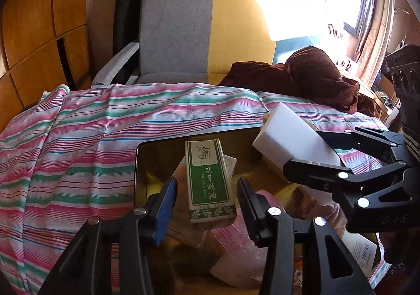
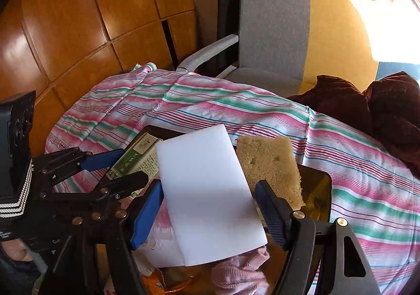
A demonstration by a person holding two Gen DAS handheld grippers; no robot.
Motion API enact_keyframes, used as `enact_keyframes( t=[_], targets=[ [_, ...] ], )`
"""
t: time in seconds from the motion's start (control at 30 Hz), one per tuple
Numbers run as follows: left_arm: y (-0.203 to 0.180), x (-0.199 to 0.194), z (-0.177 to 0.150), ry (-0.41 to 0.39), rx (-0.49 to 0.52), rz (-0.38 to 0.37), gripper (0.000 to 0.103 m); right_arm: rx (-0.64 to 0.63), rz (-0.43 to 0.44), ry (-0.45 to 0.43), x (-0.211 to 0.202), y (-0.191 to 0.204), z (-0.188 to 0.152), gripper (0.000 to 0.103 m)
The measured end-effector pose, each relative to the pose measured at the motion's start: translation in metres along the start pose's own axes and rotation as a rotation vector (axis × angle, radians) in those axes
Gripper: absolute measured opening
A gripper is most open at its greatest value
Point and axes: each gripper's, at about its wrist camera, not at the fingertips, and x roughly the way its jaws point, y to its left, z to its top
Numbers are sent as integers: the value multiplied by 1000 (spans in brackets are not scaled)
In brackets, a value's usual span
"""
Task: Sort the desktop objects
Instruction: 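Open both tools to drop the box and block into the tin, then withdraw both tools from the tin back toward the remaining items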
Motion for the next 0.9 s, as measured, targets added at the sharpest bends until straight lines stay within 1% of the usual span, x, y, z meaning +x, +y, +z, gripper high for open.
enact_keyframes(
  t=[0.13, 0.3, 0.43, 0.53, 0.63, 0.77, 0.9],
  targets=[
    [8, -13, -2, -28, -30, 0, 49, 31, 24, -26, -8, -4, 0, 73],
    [17, -31, -7, -58, -54, 10, 49, 115, 119, -80, -29, -14, -3, 73],
    [13, -42, -13, -67, -53, 11, 49, 144, 114, -121, -50, -21, -12, 73],
    [3, -54, -16, -86, -39, -7, 49, 160, 88, -151, -70, -33, -28, 73],
    [-19, -69, -18, -113, -5, -53, 51, 189, 38, -179, -92, -50, -52, 76],
    [-61, -80, -22, -126, 60, -131, 54, 244, -53, -192, -117, -81, -93, 78],
    [-111, -82, -29, -121, 126, -218, 57, 326, -158, -188, -143, -116, -144, 80]
  ],
)
